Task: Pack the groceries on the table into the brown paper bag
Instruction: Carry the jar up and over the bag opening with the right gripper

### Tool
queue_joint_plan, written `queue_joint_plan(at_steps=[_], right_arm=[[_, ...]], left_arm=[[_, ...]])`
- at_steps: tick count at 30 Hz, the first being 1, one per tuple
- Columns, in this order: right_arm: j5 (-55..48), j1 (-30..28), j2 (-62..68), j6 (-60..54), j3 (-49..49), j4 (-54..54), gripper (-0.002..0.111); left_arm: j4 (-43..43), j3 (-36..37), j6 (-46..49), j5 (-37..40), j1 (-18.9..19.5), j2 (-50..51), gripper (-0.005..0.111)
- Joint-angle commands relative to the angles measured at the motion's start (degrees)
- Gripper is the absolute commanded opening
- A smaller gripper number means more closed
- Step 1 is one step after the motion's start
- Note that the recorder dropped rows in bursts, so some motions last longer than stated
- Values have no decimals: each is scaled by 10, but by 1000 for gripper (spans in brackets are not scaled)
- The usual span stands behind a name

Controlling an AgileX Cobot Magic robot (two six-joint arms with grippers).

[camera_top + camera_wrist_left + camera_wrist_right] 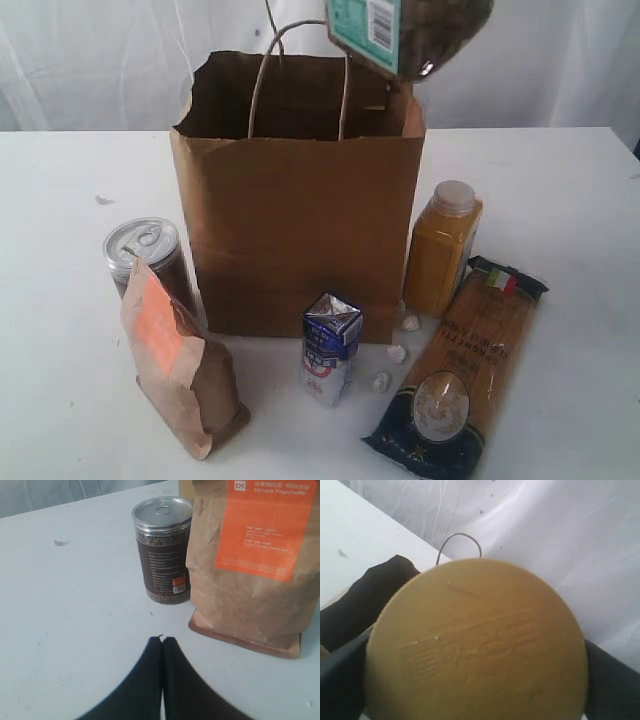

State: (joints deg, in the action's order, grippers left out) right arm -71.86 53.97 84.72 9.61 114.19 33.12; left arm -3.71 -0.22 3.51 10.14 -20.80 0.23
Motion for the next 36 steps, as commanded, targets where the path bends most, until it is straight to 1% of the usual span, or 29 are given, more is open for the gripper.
queue_joint_plan(at_steps=[1, 4, 9, 21, 27, 31, 34, 36], right_arm=[[19, 2, 44, -10, 28, 10, 0], [19, -4, 66, -8, 46, 6, 0], [19, -31, 77, -1, 77, -3, 0], [19, -32, 41, -7, 168, 14, 0], [19, -32, 56, -7, 171, 8, 0], [19, -53, 83, -5, 171, -1, 0], [19, -85, 95, -4, 170, -48, 0], [19, -97, 102, -4, 170, -58, 0]], left_arm=[[-2, 2, 3, 4, 1, -2, 0], [-2, 2, 3, 4, 1, -2, 0], [-2, 2, 3, 4, 1, -2, 0], [-2, 2, 3, 4, 1, -2, 0], [-2, 2, 3, 4, 1, -2, 0], [-2, 2, 4, 4, 1, -2, 0], [-2, 2, 4, 4, 1, -2, 0], [-2, 2, 4, 4, 1, -2, 0]])
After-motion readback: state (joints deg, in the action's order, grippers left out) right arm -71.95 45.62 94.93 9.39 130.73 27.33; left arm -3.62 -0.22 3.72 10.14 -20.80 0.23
